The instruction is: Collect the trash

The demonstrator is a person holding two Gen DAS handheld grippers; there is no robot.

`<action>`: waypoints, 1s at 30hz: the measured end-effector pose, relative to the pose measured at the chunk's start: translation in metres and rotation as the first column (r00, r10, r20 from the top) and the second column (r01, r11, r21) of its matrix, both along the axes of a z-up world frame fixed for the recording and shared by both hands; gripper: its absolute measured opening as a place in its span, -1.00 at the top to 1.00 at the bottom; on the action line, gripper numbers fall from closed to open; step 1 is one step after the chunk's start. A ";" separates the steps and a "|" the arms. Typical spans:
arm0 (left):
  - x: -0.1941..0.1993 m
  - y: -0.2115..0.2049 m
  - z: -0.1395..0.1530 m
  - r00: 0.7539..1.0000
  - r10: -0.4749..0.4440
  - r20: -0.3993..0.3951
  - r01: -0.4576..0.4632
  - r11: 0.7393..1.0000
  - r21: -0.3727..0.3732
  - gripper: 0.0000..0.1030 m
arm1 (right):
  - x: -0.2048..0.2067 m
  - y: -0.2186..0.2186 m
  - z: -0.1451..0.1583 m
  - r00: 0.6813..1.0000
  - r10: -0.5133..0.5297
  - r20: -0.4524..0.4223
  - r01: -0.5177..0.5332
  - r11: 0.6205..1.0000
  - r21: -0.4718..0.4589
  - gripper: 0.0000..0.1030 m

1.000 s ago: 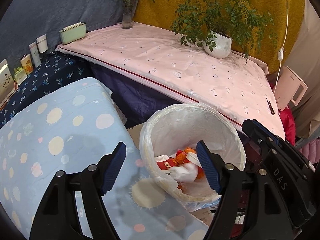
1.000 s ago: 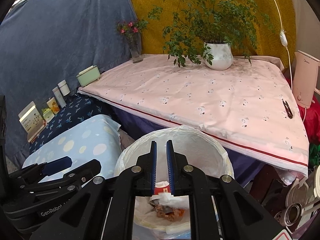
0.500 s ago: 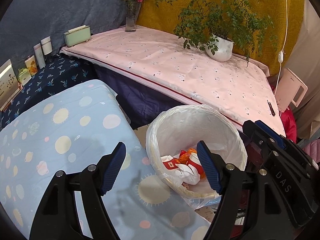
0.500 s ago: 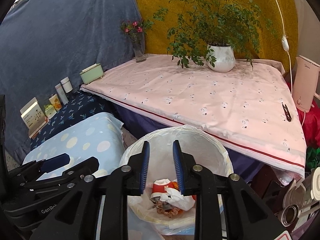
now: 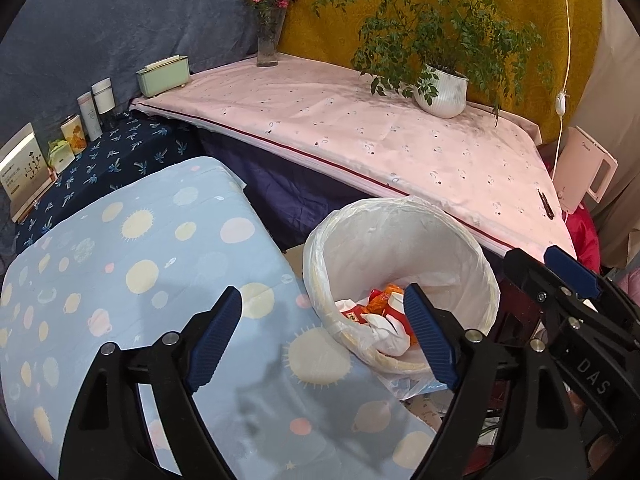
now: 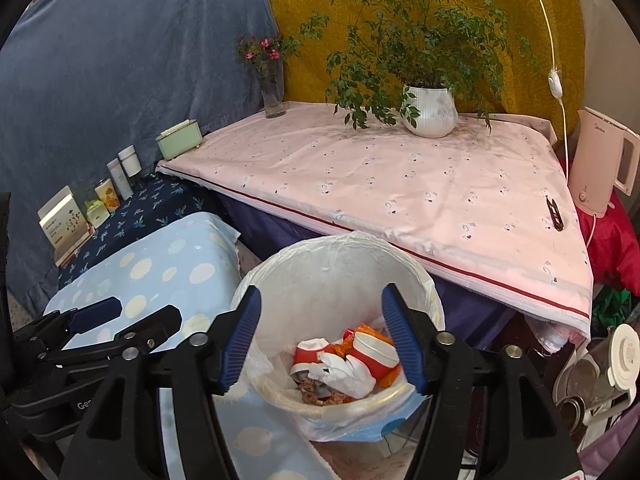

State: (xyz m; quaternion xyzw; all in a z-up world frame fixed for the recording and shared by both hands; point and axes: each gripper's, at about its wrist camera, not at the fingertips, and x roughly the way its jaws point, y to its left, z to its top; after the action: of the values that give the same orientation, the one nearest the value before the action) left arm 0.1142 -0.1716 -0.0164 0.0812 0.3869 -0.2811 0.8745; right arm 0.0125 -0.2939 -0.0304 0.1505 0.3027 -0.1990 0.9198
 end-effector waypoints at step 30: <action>-0.022 0.012 -0.015 0.998 0.045 0.049 -0.048 0.996 0.076 -0.83 | -0.027 0.017 -0.017 0.994 -0.013 -0.106 0.006 0.998 -0.066 -0.87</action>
State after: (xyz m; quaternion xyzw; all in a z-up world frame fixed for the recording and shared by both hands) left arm 0.0920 -0.1601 -0.0316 0.1124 0.3786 -0.2436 0.8858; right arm -0.0148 -0.2772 -0.0477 0.1109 0.3437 -0.2207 0.9060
